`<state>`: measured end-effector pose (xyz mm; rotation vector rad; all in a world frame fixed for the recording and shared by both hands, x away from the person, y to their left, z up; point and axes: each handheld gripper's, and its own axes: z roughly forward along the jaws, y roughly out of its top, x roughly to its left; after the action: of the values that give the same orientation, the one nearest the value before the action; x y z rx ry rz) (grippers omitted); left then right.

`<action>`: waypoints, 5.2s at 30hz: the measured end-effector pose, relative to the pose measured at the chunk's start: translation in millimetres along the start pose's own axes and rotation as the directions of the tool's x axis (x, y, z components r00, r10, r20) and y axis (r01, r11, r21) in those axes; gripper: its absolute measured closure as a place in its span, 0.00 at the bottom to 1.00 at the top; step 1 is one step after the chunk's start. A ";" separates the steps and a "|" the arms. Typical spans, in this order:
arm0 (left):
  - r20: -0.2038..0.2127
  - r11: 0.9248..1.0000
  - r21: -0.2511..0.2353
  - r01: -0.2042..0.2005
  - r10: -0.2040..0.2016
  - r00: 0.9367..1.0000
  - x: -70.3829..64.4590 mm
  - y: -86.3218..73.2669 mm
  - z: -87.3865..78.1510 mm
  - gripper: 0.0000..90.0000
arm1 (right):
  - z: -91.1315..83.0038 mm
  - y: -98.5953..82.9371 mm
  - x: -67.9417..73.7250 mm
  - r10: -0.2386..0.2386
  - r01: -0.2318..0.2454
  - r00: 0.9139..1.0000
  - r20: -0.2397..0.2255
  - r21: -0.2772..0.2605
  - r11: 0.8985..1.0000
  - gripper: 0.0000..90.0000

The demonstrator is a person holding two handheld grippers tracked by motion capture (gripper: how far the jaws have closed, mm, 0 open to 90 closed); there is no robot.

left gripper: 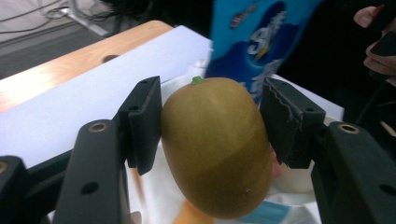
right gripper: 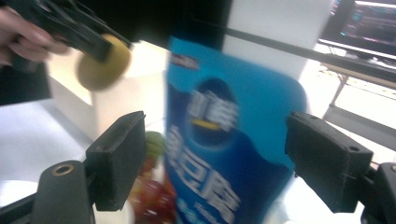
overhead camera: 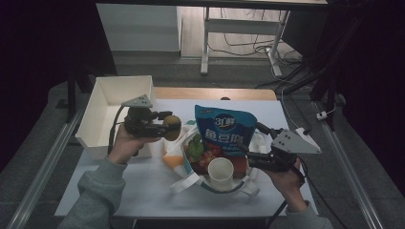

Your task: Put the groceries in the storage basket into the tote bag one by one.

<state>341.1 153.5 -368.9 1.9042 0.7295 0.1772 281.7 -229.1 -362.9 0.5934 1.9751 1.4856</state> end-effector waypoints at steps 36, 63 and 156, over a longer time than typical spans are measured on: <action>0.134 1.000 -0.014 0.007 -0.005 0.991 -50.5 5.6 54.1 0.45 | 92.3 -5.9 60.0 0.056 -0.012 0.978 -0.199 0.215 0.976 0.24; 0.115 0.992 -0.120 0.034 -0.020 0.993 -41.6 2.3 24.7 0.31 | 67.3 -12.1 39.0 0.058 -0.019 0.975 -0.214 0.179 0.984 0.37; -0.363 0.985 0.057 0.164 -0.132 0.922 69.7 -65.6 -44.2 0.35 | -13.9 -73.0 -32.9 0.146 -0.122 0.988 -0.059 0.306 0.944 0.27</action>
<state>351.4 245.0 -420.2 1.9104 1.1404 0.4113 296.0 -280.7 -424.0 0.8232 2.2869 1.3096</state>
